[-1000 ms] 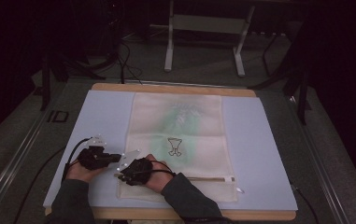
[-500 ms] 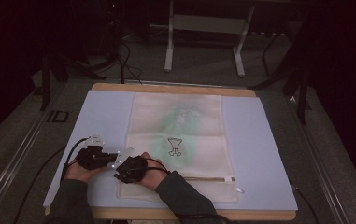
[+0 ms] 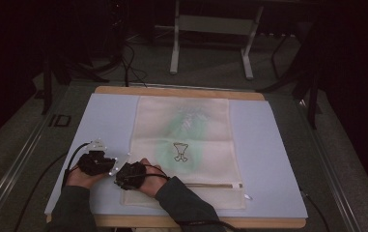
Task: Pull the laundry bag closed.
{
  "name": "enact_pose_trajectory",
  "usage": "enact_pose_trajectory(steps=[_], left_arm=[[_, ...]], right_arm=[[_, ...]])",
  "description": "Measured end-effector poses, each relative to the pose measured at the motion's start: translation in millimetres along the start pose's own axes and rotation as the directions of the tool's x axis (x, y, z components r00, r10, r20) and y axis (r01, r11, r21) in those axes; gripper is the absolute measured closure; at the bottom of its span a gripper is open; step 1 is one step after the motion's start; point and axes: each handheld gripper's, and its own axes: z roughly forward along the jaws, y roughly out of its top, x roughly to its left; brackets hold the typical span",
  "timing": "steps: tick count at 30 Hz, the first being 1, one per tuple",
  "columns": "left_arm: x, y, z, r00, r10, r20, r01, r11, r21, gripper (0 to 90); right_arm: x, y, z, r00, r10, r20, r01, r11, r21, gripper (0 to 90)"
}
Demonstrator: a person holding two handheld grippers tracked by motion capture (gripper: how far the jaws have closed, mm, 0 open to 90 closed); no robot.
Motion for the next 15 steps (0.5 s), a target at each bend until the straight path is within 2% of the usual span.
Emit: enact_pose_trajectory(steps=[5, 9, 15], left_arm=[[0.9, -0.3, -1.3, 1.0000, -0.004, -0.005, 0.004, 1.0000, -0.006, 88.3], [1.3, -0.6, -1.7, 1.0000, -0.007, -0.003, 0.007, 1.0000, -0.007, 88.3], [2.2, -1.1, -3.8, 0.9999, -0.009, -0.006, 0.009, 0.9998, -0.016, 88.3]], right_arm=[[-1.0, -0.2, -0.3, 0.9999, 0.014, -0.005, -0.014, 1.000, -0.011, 80.6], [-4.8, -0.9, -5.2, 0.9990, 0.037, -0.024, -0.038, 0.998, -0.049, 80.7], [-5.3, -0.9, -10.2, 0.9989, 0.040, -0.023, -0.041, 0.997, -0.066, 80.9]])
